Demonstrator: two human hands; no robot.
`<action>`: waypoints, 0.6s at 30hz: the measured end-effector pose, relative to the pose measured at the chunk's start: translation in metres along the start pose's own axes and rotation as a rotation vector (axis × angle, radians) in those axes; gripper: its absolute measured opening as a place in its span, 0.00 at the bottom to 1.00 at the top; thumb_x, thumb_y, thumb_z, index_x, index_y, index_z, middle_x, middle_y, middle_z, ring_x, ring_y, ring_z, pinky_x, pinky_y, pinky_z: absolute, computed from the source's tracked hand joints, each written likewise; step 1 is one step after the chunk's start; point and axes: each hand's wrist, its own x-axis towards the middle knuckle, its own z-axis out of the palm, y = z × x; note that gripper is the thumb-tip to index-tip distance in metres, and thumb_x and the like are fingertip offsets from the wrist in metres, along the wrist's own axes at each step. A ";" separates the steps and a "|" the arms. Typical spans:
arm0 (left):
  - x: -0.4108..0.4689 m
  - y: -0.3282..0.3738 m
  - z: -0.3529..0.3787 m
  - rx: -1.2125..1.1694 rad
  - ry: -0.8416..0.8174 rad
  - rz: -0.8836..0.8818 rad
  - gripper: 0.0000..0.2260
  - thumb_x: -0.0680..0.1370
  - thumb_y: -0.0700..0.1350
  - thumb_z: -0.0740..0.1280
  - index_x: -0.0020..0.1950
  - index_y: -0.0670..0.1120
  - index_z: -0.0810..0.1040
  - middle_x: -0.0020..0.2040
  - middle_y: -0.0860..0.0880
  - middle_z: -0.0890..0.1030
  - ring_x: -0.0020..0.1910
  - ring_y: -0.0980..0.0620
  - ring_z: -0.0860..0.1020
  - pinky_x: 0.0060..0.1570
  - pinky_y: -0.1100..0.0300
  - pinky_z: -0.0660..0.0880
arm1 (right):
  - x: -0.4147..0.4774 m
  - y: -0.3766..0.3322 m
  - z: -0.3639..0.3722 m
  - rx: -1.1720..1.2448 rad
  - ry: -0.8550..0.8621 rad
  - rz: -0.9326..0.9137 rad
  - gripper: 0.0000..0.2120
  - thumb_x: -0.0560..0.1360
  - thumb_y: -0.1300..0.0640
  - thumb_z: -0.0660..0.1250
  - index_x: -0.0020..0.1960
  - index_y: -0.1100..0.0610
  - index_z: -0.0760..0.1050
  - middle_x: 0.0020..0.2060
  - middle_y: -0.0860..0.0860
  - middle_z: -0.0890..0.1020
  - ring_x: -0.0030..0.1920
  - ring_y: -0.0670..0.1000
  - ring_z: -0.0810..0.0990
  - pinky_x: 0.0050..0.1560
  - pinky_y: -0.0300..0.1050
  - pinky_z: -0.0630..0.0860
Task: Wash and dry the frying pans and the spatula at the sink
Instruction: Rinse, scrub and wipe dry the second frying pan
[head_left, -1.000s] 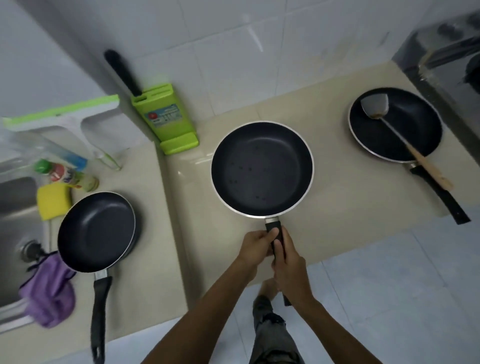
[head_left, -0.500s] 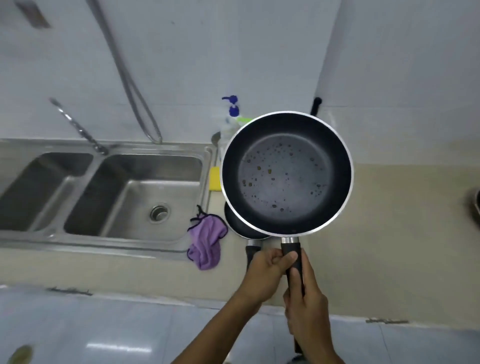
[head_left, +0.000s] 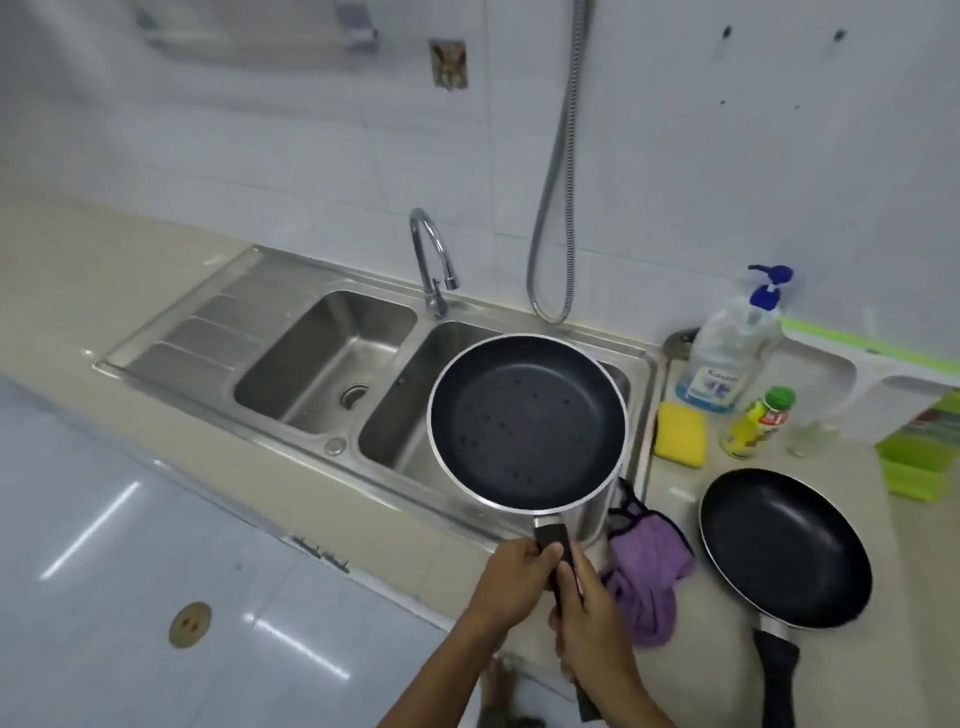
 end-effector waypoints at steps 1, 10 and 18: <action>0.014 -0.002 -0.015 0.032 0.010 -0.022 0.15 0.81 0.51 0.66 0.37 0.48 0.82 0.29 0.56 0.82 0.32 0.64 0.80 0.41 0.62 0.77 | 0.016 -0.001 0.010 -0.023 -0.011 0.001 0.18 0.84 0.48 0.55 0.70 0.31 0.67 0.29 0.41 0.77 0.26 0.41 0.75 0.29 0.36 0.69; 0.135 0.044 -0.192 0.516 0.472 -0.007 0.12 0.79 0.54 0.68 0.56 0.47 0.81 0.50 0.50 0.86 0.53 0.45 0.83 0.49 0.54 0.75 | 0.121 -0.011 0.063 -0.084 -0.016 0.118 0.20 0.83 0.45 0.56 0.74 0.31 0.64 0.44 0.54 0.85 0.33 0.53 0.79 0.37 0.44 0.76; 0.280 0.109 -0.245 0.870 0.315 0.337 0.26 0.80 0.47 0.67 0.76 0.42 0.65 0.76 0.42 0.69 0.73 0.40 0.70 0.69 0.46 0.68 | 0.182 -0.025 0.084 -0.110 0.011 0.193 0.20 0.83 0.43 0.55 0.73 0.27 0.61 0.34 0.48 0.81 0.33 0.54 0.79 0.41 0.49 0.79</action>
